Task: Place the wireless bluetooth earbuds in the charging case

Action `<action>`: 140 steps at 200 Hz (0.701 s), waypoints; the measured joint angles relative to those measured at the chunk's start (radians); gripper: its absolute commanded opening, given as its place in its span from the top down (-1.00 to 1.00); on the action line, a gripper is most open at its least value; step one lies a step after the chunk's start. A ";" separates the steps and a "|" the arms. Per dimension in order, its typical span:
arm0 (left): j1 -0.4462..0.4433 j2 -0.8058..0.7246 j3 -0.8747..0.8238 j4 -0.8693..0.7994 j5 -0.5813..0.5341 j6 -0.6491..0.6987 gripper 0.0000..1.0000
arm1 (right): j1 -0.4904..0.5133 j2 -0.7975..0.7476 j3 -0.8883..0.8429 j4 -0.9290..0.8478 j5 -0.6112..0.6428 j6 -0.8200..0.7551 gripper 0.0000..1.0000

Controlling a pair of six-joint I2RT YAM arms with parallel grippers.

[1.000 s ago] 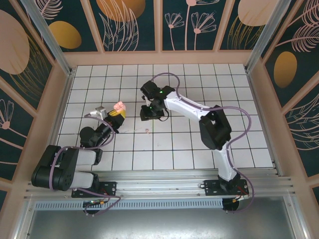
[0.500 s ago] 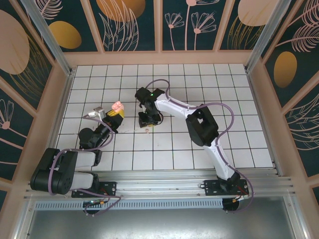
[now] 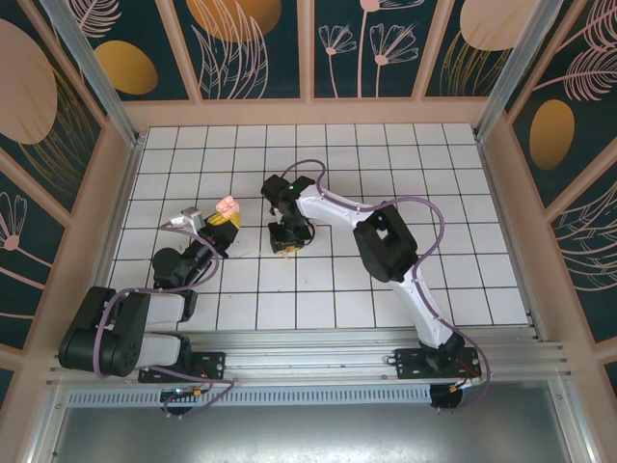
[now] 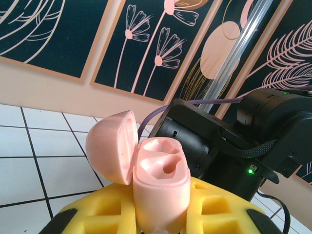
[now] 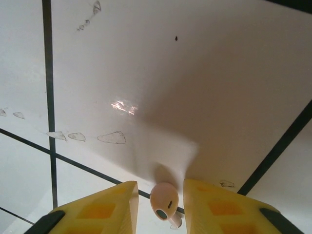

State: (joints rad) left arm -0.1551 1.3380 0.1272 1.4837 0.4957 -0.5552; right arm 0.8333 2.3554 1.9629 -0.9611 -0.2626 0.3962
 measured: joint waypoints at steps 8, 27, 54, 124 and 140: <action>0.000 0.000 0.000 0.000 0.000 0.000 0.80 | 0.000 0.000 0.000 0.000 0.000 0.000 0.43; 0.000 0.000 0.000 0.000 0.000 0.000 0.81 | 0.000 0.000 0.000 0.000 0.002 0.004 0.48; 0.000 0.000 0.000 0.000 0.000 0.000 0.80 | 0.000 0.000 0.000 0.000 0.004 0.004 0.46; 0.000 -0.010 0.000 -0.024 0.001 0.001 0.81 | 0.000 0.000 0.000 -0.001 0.019 0.007 0.60; 0.000 -0.010 0.000 -0.026 0.003 0.001 0.80 | 0.000 0.000 0.000 0.000 0.023 0.010 0.64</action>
State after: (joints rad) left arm -0.1551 1.3281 0.1272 1.4574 0.4988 -0.5545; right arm 0.8333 2.3554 1.9625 -0.9615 -0.2398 0.4061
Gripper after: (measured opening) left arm 0.186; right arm 0.193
